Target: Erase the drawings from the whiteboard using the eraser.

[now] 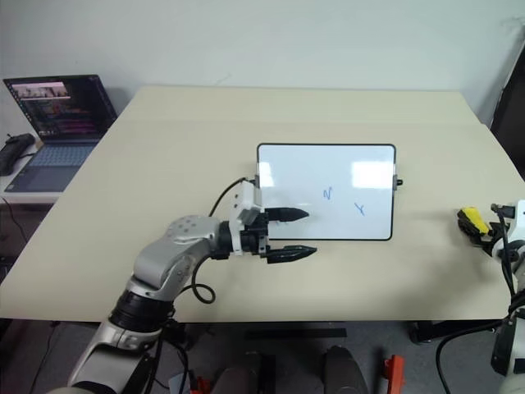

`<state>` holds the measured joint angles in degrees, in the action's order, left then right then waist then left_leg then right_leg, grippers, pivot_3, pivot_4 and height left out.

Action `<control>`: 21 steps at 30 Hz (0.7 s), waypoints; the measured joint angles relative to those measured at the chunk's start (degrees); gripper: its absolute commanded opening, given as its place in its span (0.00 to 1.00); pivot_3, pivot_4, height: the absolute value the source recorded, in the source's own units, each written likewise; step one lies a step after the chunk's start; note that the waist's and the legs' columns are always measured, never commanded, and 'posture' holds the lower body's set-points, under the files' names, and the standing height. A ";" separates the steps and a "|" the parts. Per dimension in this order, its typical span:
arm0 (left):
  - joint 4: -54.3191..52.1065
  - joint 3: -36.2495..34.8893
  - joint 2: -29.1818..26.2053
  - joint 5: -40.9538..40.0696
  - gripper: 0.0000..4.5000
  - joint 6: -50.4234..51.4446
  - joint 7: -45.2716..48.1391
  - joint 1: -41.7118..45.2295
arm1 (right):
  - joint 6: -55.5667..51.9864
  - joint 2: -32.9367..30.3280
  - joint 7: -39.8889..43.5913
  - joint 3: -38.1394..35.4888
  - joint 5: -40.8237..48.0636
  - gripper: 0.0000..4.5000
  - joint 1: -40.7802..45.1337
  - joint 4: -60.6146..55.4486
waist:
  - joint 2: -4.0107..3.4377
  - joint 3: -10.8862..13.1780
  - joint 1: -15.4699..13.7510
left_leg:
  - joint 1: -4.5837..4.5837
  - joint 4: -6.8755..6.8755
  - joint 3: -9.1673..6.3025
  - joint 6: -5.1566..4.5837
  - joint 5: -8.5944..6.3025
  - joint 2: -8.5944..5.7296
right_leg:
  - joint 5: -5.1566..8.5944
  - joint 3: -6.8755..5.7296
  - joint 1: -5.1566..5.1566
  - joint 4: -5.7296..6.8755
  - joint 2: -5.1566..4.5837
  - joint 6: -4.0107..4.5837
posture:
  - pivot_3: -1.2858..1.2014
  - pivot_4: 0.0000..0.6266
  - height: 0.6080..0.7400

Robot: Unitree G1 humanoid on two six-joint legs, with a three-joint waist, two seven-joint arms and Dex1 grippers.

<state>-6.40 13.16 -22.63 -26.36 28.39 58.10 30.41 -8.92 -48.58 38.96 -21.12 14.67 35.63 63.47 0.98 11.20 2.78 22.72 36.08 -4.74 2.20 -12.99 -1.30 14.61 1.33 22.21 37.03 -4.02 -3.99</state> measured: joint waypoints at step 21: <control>-0.85 -0.70 -1.84 -0.06 1.00 1.11 -0.95 -0.64 | -0.06 0.98 2.00 0.04 0.32 0.22 -2.83 -7.42 | -0.02 0.00 0.07 | 0.00 0.01 0.00 0.00 0.00 0.00 | 0.00 0.01 0.01 0.04 0.00 0.00 | 0.52 0.24 1.00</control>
<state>-7.25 12.46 -24.47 -26.43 29.51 57.15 29.77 -8.99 -47.60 40.96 -21.08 14.99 32.80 56.05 0.95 11.19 2.85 22.72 36.09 -4.73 2.21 -12.99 -1.30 14.60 1.34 22.22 37.07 -4.02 -3.99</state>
